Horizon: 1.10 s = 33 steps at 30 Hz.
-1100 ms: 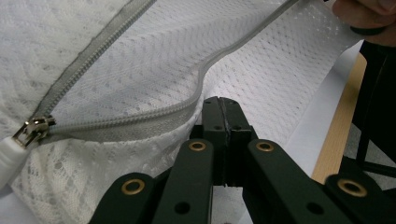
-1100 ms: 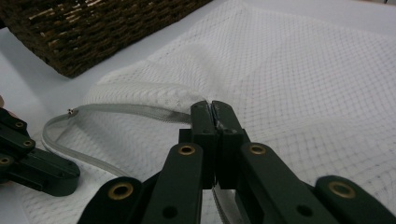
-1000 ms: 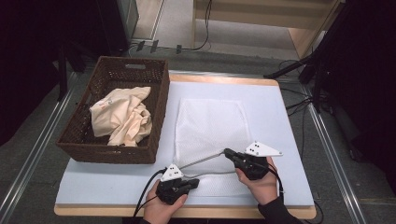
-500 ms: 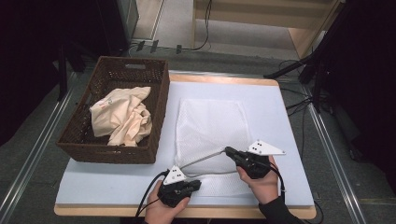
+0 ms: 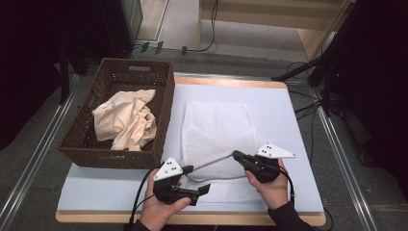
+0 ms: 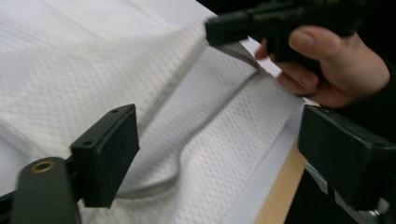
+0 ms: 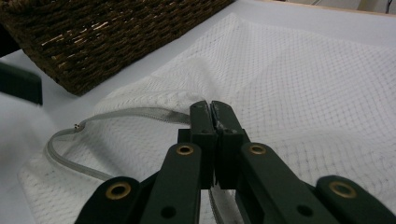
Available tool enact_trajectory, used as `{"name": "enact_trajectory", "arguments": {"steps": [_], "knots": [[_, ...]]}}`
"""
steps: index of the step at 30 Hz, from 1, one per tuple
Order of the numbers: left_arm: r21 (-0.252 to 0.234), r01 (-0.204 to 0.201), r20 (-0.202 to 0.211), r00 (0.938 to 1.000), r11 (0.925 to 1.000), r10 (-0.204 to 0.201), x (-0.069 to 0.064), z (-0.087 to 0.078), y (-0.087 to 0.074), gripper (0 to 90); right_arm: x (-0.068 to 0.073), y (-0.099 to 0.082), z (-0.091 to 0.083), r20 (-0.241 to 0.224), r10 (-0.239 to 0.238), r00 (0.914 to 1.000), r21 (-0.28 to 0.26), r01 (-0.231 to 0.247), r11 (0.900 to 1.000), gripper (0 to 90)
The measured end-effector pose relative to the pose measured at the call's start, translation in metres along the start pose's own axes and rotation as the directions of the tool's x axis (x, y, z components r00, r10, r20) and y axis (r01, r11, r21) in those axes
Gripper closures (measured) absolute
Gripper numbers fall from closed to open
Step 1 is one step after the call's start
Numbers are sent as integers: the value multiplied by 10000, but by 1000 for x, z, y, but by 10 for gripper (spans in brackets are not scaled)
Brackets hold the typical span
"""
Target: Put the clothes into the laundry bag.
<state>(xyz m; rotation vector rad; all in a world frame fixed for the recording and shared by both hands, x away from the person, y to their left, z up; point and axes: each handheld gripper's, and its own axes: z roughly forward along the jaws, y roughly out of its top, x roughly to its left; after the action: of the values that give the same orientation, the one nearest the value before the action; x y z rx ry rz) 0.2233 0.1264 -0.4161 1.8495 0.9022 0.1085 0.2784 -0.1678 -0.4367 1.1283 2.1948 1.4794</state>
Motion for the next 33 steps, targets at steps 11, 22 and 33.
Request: {"name": "enact_trajectory", "arguments": {"steps": [11, 22, 33], "knots": [[-709, -104, -705, 9975, 9974, 54, 19, -12, 44, 44, 1, 0, 1, -84, -59, 9999, 87, 59, 9999, 890], [-960, -82, -1678, 9858, 9954, -81, 48, -11, 75, 11, 2, -1, 2, -162, -80, 9998, 195, 83, 9998, 890], [-1521, 657, -2442, 9644, 9862, -1019, 89, -22, 104, 0, 2, -3, 4, -120, -182, 9998, 259, 185, 9995, 894]]}}
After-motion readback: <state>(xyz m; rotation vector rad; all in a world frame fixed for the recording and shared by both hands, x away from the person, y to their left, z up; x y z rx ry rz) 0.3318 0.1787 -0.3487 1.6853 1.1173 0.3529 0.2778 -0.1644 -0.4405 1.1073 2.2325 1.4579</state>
